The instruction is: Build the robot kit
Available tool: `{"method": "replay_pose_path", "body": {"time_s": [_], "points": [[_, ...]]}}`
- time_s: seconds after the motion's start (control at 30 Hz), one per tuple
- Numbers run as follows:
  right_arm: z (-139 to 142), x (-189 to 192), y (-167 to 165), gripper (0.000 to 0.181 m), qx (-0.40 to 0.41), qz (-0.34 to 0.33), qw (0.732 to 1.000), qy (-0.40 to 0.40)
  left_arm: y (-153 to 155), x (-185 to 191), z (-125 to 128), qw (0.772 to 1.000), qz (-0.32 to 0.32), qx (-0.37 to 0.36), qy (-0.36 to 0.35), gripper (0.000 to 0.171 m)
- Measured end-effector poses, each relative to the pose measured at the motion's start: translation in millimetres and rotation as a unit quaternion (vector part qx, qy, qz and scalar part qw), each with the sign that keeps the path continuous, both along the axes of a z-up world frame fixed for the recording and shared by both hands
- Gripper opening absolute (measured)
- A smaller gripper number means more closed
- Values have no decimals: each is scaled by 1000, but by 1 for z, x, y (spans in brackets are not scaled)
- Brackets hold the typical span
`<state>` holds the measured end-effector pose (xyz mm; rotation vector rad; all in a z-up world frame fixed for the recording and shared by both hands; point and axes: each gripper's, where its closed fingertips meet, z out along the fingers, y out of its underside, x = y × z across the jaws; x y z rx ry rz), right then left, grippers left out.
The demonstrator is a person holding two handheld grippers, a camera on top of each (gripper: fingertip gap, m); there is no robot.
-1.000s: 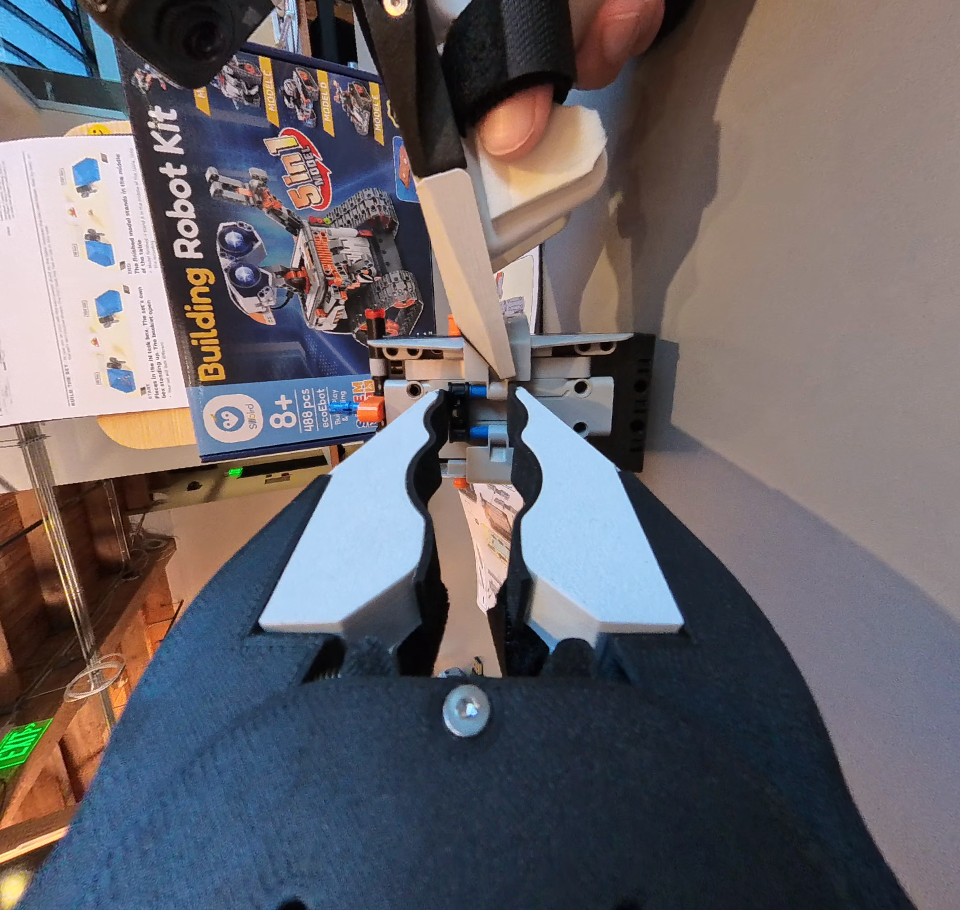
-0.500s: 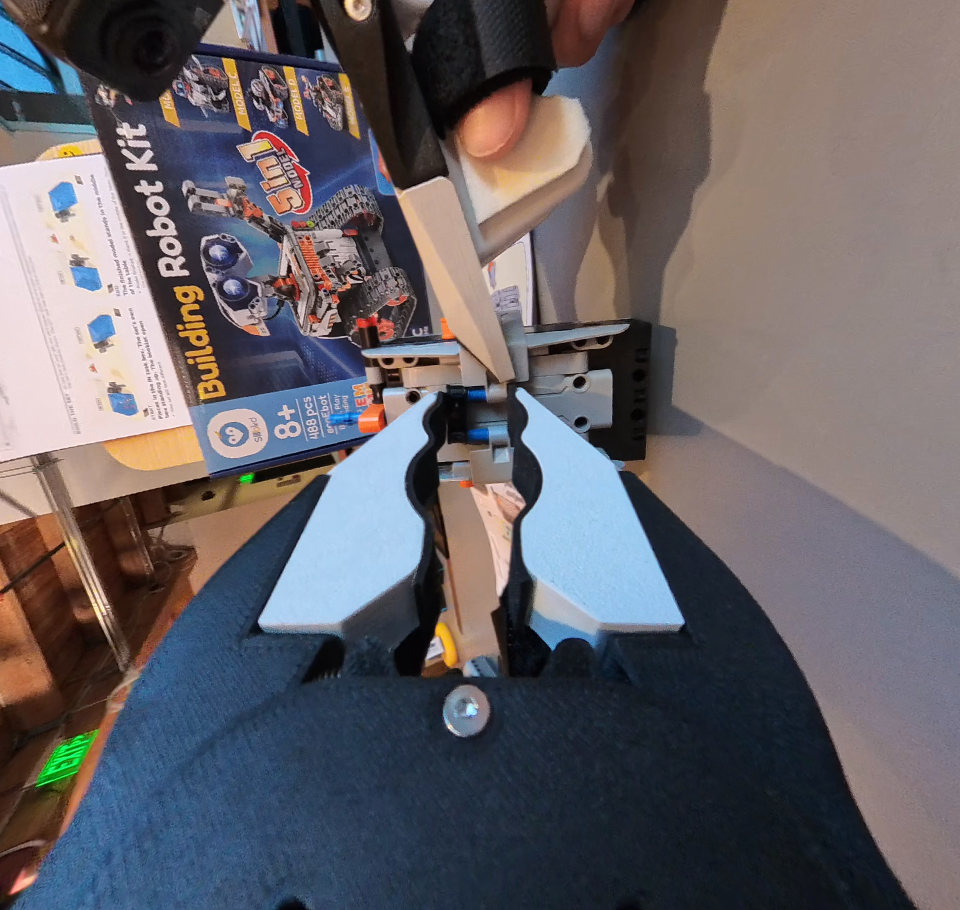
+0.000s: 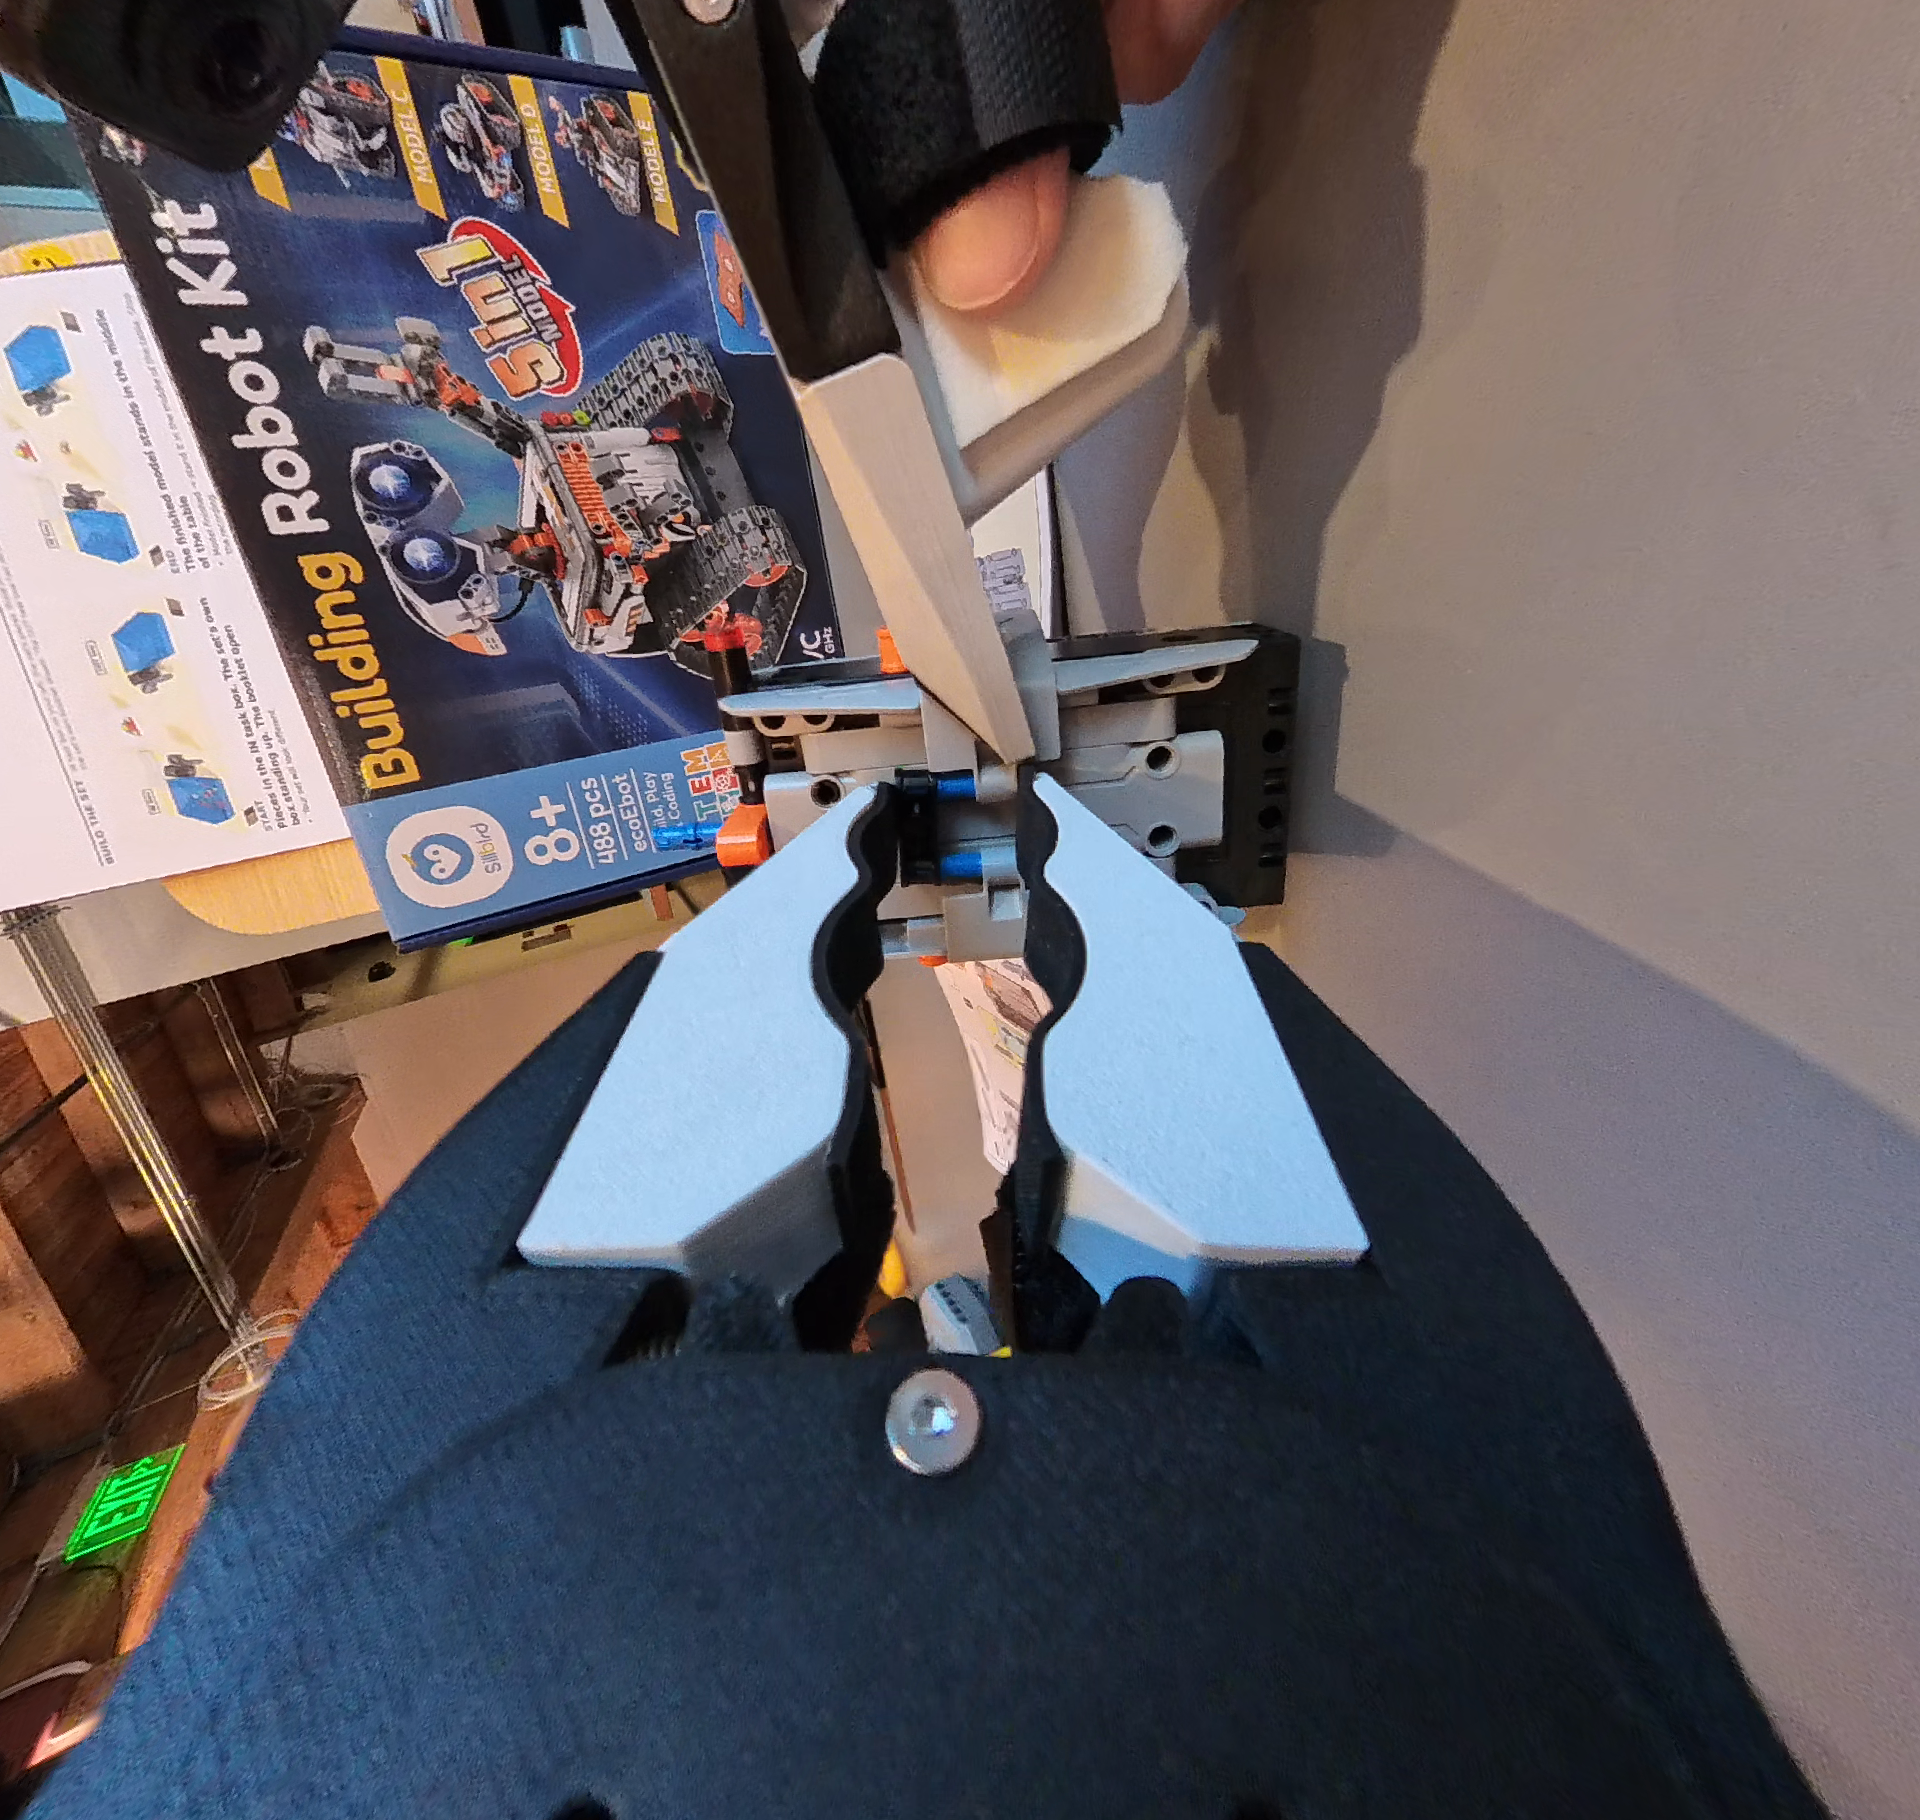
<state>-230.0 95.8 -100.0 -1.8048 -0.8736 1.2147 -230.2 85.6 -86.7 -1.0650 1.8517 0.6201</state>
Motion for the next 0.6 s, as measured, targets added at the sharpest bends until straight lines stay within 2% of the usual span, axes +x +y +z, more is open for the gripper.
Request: {"method": "replay_pose_path", "body": {"time_s": [0.6], "points": [[0,-1,2,50,-4,-7,1000,2,1,-2,0,1000,14,26,3,20]]}}
